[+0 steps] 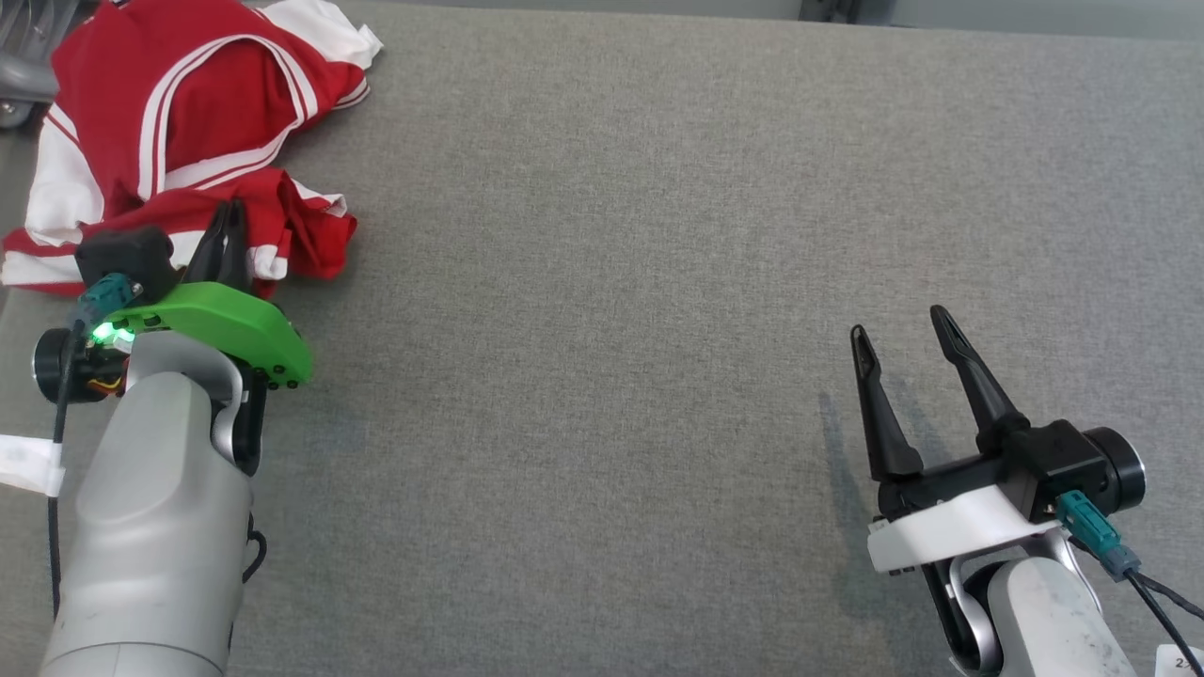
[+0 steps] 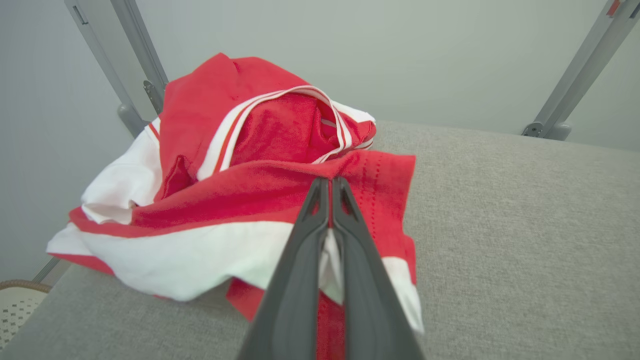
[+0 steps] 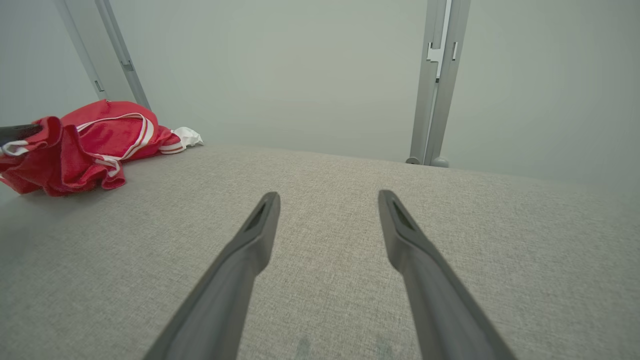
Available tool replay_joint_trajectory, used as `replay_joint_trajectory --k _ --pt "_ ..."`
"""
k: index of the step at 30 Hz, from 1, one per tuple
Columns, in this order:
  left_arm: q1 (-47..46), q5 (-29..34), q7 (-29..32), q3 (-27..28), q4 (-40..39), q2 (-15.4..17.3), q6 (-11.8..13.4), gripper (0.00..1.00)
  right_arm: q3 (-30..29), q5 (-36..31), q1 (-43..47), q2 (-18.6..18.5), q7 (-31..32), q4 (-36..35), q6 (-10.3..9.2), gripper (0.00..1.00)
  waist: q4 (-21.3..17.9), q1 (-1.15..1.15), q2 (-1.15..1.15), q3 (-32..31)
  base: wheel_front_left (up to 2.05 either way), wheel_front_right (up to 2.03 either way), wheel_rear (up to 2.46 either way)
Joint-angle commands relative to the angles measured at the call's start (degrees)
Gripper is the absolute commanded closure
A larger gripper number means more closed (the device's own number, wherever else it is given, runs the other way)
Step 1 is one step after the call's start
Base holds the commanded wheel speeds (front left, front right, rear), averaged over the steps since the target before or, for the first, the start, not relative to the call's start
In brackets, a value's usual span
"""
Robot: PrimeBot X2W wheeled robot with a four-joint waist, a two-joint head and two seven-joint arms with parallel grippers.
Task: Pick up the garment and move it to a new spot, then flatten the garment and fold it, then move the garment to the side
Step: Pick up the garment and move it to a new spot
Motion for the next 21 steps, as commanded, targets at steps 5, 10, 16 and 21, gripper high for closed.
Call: replay_joint_trajectory --k 5,10,16,21 --pt "3.0 1.5 -0.5 -2.5 -9.1 -1.3 -0.1 1.00 -0.2 1.9 1.7 -0.2 -0.2 0.6 0.00 0.00 -1.4 0.00 0.00 -5.3 0.00 0.00 0.00" --pt "4.6 2.9 -0.4 -5.9 -17.3 -2.5 -0.1 1.00 -0.2 3.3 2.7 -0.2 -0.2 0.9 0.00 0.00 -4.1 0.00 0.00 -8.5 0.00 0.00 0.00" --pt "5.9 3.4 3.1 -10.2 -25.7 -3.6 -0.1 1.00 -0.3 4.3 3.4 -0.2 -0.2 1.0 0.00 0.00 -9.6 0.00 0.00 -10.4 0.00 0.00 0.00" --pt "6.9 2.8 6.7 -13.3 -29.7 -4.8 0.2 1.00 -0.6 4.9 2.8 -0.2 -0.2 0.7 0.00 0.00 -15.2 0.00 0.00 -9.1 0.00 0.00 0.00"
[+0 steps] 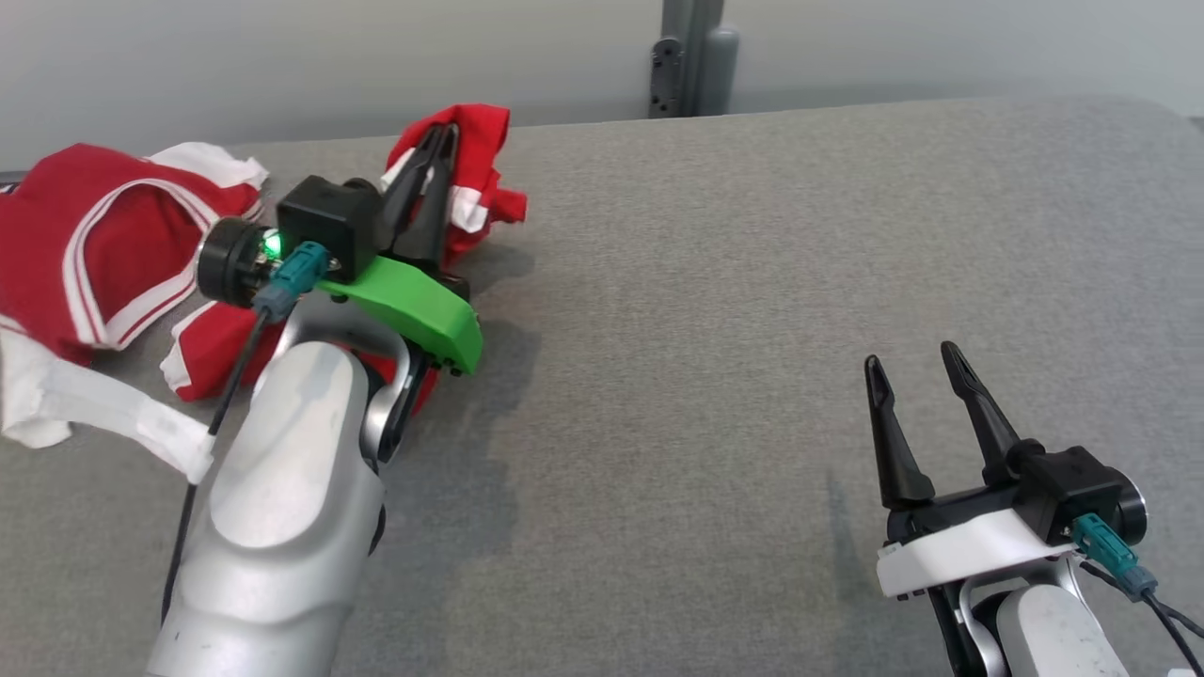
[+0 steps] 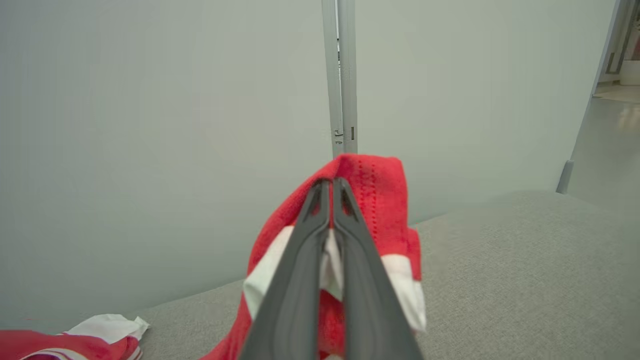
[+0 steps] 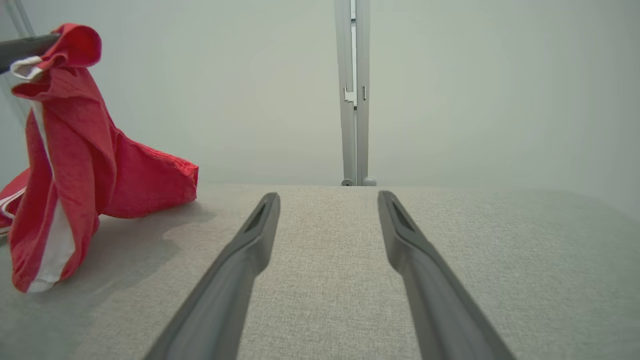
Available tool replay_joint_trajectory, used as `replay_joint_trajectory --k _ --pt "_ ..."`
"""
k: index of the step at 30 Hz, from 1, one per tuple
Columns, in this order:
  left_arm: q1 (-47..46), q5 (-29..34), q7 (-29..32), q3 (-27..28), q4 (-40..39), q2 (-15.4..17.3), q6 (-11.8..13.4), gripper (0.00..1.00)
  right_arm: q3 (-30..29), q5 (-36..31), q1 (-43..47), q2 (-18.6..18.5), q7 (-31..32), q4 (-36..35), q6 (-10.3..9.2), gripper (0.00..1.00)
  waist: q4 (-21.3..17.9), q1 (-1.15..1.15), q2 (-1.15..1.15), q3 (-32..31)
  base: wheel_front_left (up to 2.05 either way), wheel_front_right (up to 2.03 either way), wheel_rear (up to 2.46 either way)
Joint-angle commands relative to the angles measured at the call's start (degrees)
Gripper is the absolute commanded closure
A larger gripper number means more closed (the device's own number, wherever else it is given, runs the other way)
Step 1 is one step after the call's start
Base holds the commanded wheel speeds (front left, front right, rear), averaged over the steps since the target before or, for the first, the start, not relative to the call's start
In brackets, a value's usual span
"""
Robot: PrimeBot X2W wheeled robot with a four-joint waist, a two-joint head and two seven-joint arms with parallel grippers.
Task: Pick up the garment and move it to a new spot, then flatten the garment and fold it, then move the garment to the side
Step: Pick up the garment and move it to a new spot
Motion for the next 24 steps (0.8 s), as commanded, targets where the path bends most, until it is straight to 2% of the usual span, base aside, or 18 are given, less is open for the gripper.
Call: replay_joint_trajectory --k 1,4,10,11,12,13,18,24 --pt "0.9 -0.4 0.8 -0.8 -0.1 -0.4 0.2 1.00 -0.3 0.5 -0.3 -0.1 -0.2 -0.2 0.00 0.00 -6.1 0.00 0.00 0.4 0.00 0.00 0.00" --pt "1.4 -0.8 2.2 -2.7 1.0 -1.0 0.3 1.00 0.0 1.1 -1.0 -0.1 -0.2 -0.3 0.00 0.00 -9.7 0.00 0.00 2.4 0.00 0.00 0.00" --pt "2.1 -2.8 3.8 -8.2 7.1 -1.8 0.6 1.00 -0.4 2.3 -2.1 -0.1 -0.2 0.0 0.00 0.00 -14.3 0.00 0.00 5.9 0.00 0.00 0.00" --pt "2.1 -2.9 4.0 -9.1 8.0 -1.9 0.6 0.76 -0.4 2.6 -2.2 -0.1 -0.2 0.0 0.00 0.00 -14.7 0.00 0.00 6.3 0.00 0.00 0.00" --pt "2.1 -3.3 3.7 -10.2 8.7 -1.9 0.7 0.25 -0.4 2.7 -2.4 -0.1 -0.2 0.0 0.00 0.00 -15.0 0.00 0.00 6.6 0.00 0.00 0.00" --pt "2.1 -4.0 3.3 -11.5 9.3 -1.9 0.7 0.00 -0.5 2.9 -2.6 -0.1 -0.2 0.0 0.00 0.00 -15.2 0.00 0.00 6.9 0.00 0.00 0.00" --pt "2.3 -6.8 1.3 -16.0 11.5 -1.9 1.5 0.00 -0.8 3.5 -2.6 -0.1 -0.2 0.3 0.00 0.00 -14.6 0.00 0.00 7.1 0.00 0.00 0.00" --pt "2.6 -8.9 -2.3 -18.2 12.9 -1.9 3.4 0.00 -0.8 3.4 -2.6 -0.1 -0.2 0.5 0.00 0.00 -11.7 0.00 0.00 5.7 0.00 0.00 0.00"
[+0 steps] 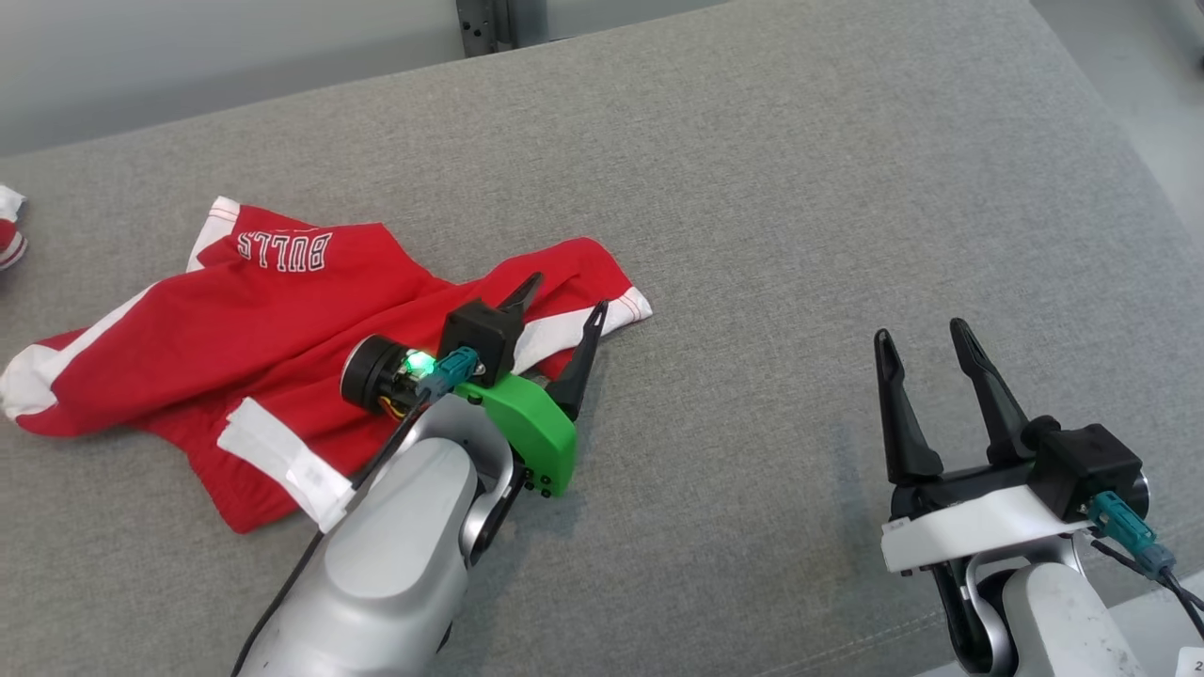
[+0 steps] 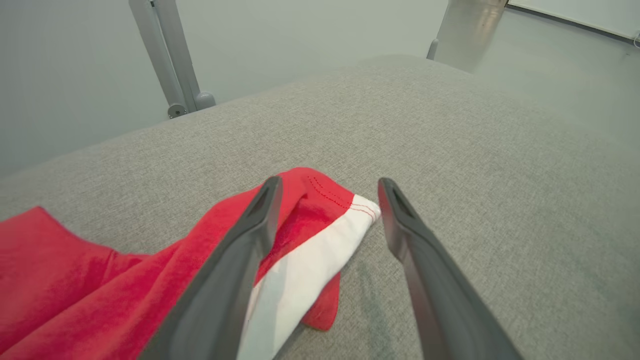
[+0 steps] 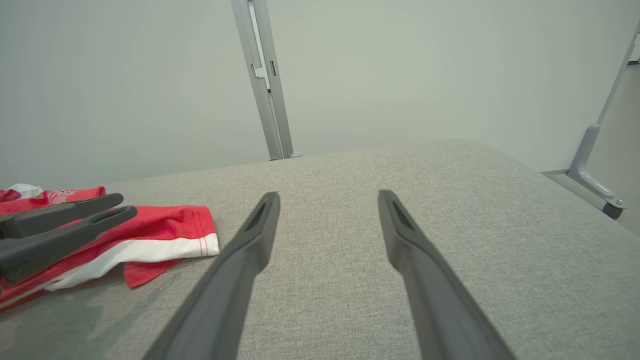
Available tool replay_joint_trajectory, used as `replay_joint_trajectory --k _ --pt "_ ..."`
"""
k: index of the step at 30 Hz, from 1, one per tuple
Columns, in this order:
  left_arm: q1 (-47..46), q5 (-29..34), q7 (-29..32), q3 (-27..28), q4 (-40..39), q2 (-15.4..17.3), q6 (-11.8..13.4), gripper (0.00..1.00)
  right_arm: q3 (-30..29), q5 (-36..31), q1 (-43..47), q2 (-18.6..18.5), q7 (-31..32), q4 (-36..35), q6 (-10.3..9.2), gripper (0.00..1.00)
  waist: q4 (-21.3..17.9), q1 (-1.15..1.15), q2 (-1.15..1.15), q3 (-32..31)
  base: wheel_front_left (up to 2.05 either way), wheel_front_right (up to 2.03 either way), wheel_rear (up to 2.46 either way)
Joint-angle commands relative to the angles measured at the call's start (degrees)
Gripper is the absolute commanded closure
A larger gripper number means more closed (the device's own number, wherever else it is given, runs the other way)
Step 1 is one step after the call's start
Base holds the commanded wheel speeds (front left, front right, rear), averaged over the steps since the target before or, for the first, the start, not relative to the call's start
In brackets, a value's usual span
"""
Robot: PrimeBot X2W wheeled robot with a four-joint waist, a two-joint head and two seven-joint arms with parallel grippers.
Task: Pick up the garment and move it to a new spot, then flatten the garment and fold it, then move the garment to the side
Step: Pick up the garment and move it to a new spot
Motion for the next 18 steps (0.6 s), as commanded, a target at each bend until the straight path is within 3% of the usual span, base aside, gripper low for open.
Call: replay_joint_trajectory --k 1,10,18 --pt "0.8 -0.6 -0.9 0.1 0.4 0.3 0.5 0.00 0.0 -0.2 -0.3 -0.1 -0.2 0.1 0.00 0.00 2.1 0.00 0.00 -1.4 0.00 0.00 0.00" --pt "3.9 -0.5 -4.6 1.9 -1.4 1.5 2.4 0.00 -0.3 -1.3 0.8 -0.1 -0.2 0.1 0.00 0.00 6.4 0.00 0.00 -5.2 0.00 0.00 0.00" --pt "15.3 0.3 -5.0 8.7 -13.3 3.8 6.4 0.00 -0.9 -2.2 2.0 -0.1 -0.2 0.4 0.00 0.00 9.7 0.00 0.00 -8.7 0.00 0.00 0.00"
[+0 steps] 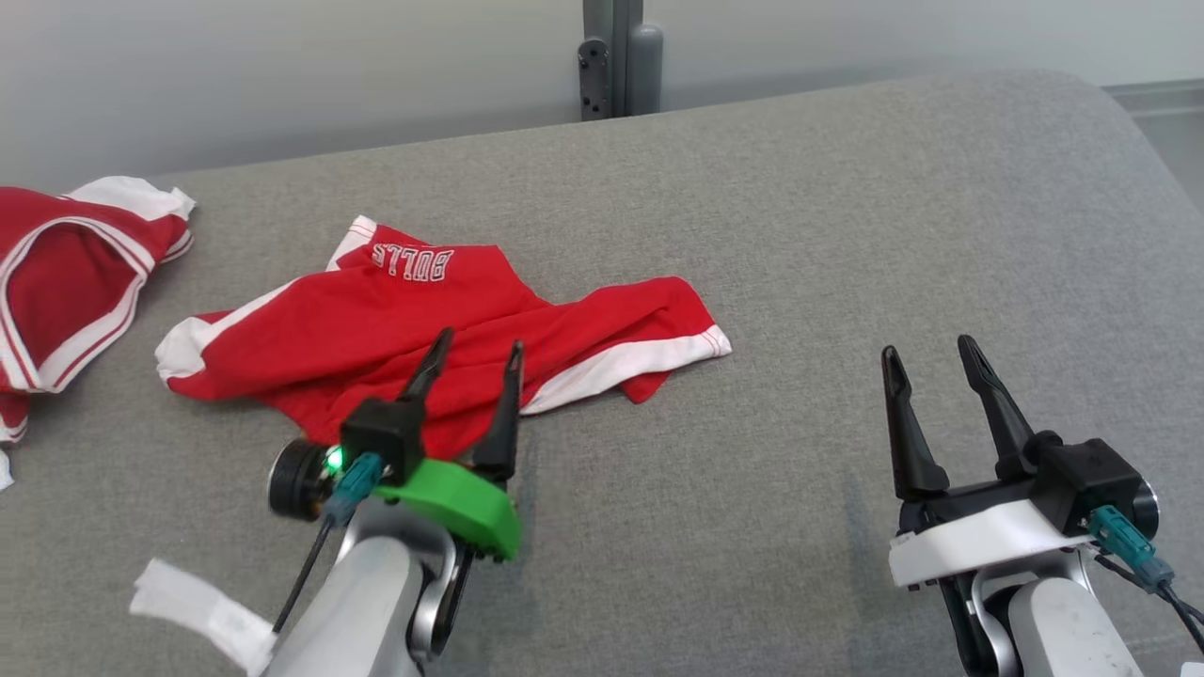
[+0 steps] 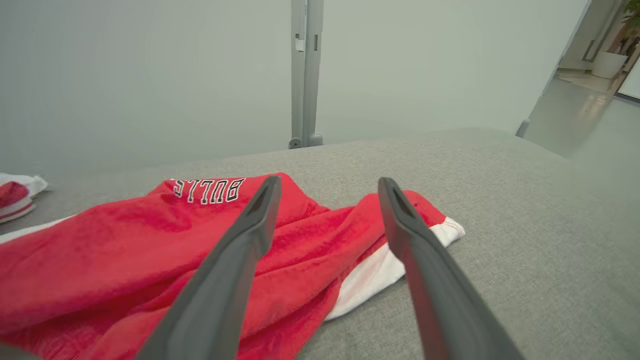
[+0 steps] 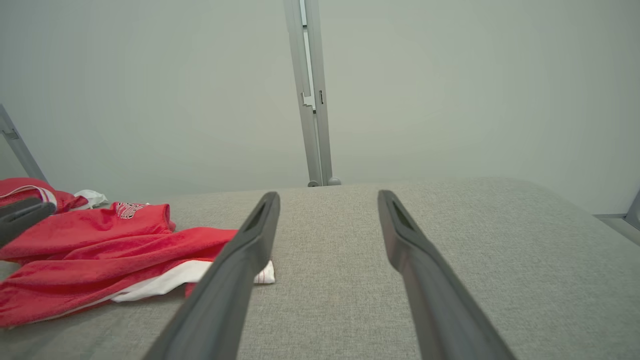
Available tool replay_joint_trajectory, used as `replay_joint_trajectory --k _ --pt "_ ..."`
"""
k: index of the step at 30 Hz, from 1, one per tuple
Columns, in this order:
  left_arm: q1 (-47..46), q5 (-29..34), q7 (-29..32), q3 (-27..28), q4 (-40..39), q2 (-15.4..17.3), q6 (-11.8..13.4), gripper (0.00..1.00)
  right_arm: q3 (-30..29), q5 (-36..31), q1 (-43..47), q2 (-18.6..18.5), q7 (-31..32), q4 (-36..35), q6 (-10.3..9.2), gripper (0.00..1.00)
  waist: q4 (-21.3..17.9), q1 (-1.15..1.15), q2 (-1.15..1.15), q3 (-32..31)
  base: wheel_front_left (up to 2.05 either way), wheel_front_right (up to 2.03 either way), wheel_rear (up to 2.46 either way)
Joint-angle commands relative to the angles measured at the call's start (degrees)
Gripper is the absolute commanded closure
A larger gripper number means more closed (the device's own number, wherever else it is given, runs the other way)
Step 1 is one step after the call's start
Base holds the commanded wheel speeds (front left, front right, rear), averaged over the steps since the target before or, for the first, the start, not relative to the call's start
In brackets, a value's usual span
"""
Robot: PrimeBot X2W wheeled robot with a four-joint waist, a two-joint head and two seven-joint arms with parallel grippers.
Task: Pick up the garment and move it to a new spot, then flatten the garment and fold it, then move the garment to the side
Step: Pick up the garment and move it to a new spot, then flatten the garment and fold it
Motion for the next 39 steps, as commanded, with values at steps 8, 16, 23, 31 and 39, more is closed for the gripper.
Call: replay_joint_trajectory --k 8,16,23,31,39 --pt "13.9 2.8 -0.2 7.8 -9.6 0.9 2.2 0.00 -1.0 0.1 3.7 -0.1 -0.2 0.7 0.00 0.00 4.4 0.00 0.00 -5.0 0.00 0.00 0.00" --pt "22.7 5.2 -0.1 13.1 -15.2 -0.7 1.5 0.00 -0.8 0.4 5.3 -0.1 -0.2 1.0 0.00 0.00 4.7 0.00 0.00 -6.8 0.00 0.00 0.00" --pt "25.3 6.7 -0.1 15.5 -15.8 -1.9 0.3 0.00 -0.6 0.6 5.8 -0.1 -0.2 1.3 0.00 0.00 4.7 0.00 0.00 -7.6 0.00 0.00 0.00" --pt "26.0 7.3 -0.1 16.7 -15.3 -2.5 -0.8 0.00 -0.3 0.3 6.3 -0.1 -0.2 1.2 0.00 0.00 4.7 0.00 0.00 -7.9 0.00 0.00 0.00" --pt "26.0 7.3 -0.1 17.3 -13.6 -2.8 -1.6 0.00 0.0 0.0 6.3 -0.1 -0.2 1.0 0.00 0.00 4.5 0.00 0.00 -7.4 0.00 0.00 0.00"
